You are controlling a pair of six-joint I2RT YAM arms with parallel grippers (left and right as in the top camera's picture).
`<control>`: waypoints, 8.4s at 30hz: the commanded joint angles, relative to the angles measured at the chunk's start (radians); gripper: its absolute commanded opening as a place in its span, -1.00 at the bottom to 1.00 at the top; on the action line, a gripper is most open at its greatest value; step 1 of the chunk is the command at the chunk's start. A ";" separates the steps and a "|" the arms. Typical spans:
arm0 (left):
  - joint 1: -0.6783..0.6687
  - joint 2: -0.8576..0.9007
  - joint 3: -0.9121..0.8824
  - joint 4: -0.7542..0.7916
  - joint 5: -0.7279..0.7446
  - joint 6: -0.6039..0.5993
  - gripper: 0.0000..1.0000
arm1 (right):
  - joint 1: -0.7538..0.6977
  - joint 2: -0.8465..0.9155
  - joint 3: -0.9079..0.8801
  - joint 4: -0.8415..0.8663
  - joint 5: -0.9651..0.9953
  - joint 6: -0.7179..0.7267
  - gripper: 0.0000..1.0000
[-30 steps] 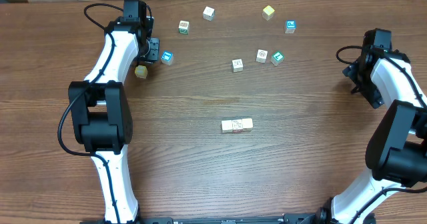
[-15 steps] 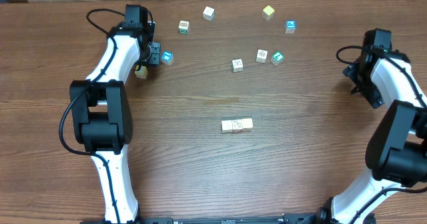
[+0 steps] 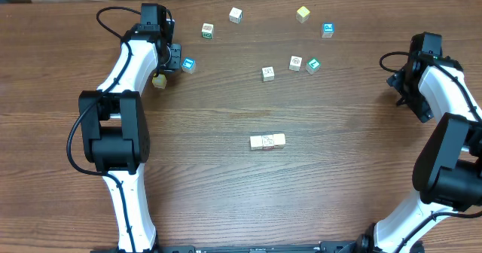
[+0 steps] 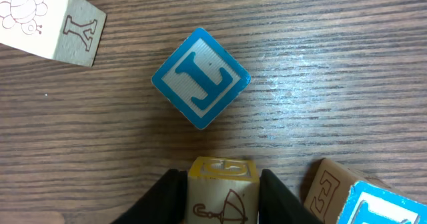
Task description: Form a horizontal line
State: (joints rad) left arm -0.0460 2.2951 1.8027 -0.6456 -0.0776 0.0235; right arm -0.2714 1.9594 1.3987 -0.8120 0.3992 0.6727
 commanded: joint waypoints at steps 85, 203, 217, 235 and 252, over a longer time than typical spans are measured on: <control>-0.512 -0.418 -0.513 -0.173 0.067 -0.769 -0.92 | 0.001 0.014 0.020 0.002 0.011 -0.001 1.00; -0.525 -0.418 -0.573 -0.041 0.015 -0.764 -0.92 | 0.001 0.014 0.020 0.002 0.011 -0.001 1.00; -0.525 -0.418 -0.573 -0.110 0.105 -0.764 -0.91 | 0.001 0.014 0.020 0.003 0.011 -0.001 1.00; -0.520 -0.418 -0.562 -0.101 0.089 -0.763 -0.91 | 0.001 0.014 0.020 0.003 0.011 -0.001 1.00; -0.462 -0.420 -0.504 -0.212 -0.038 -0.715 -0.91 | 0.001 0.014 0.020 0.003 0.011 -0.001 1.00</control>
State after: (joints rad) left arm -0.5159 1.8740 1.2831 -0.8398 -0.0513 -0.7216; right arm -0.2714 1.9594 1.3987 -0.8124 0.3992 0.6731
